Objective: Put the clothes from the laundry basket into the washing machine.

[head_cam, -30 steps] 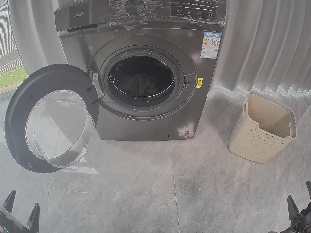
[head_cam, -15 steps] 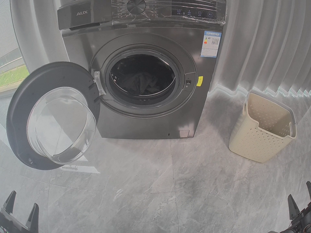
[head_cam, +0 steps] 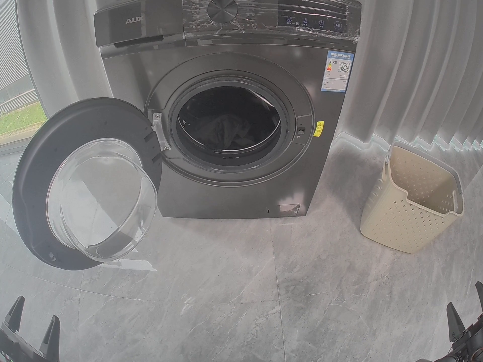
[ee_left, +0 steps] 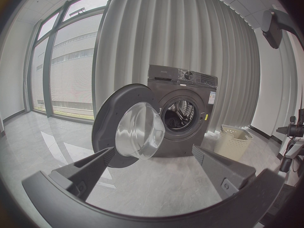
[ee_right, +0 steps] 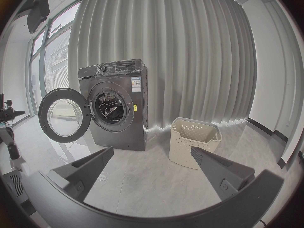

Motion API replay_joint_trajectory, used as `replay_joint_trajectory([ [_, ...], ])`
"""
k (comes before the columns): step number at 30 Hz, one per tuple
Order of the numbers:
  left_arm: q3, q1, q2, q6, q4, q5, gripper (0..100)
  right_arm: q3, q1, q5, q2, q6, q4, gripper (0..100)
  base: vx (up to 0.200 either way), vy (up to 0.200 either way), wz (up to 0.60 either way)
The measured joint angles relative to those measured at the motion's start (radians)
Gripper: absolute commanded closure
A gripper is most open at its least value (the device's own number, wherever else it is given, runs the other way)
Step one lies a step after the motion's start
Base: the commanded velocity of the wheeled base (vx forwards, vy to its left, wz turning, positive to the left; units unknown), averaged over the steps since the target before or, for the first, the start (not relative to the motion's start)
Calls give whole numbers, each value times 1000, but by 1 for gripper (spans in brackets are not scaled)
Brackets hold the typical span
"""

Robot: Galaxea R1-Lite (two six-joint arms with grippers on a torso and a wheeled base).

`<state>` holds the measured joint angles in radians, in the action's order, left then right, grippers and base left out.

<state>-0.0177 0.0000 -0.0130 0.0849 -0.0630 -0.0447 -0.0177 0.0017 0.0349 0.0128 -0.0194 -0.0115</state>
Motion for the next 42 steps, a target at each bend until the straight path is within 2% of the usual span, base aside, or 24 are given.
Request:
replay_joint_trajectory([
  [3,0,0,0,-1,1,-1,0,0,0,0,0,0,0,0,0,0,0],
  [12,0,0,0,0,0,-2,0,0,0,0,1,0,0,0,0,200,0],
  [21,0,0,-1,-1,0,-1,0,0,-1,0,1,-1,0,0,0,0,0],
  [30,0,0,-1,0,0,-1,0,0,0,0,1,-1,0,0,200,0,0],
  [36,0,0,-1,-1,0,-1,0,0,-1,1,2,0,0,0,0,0,0],
  [42,0,0,-2,-1,1,-4,0,0,0,0,2,0,0,0,0,200,0],
])
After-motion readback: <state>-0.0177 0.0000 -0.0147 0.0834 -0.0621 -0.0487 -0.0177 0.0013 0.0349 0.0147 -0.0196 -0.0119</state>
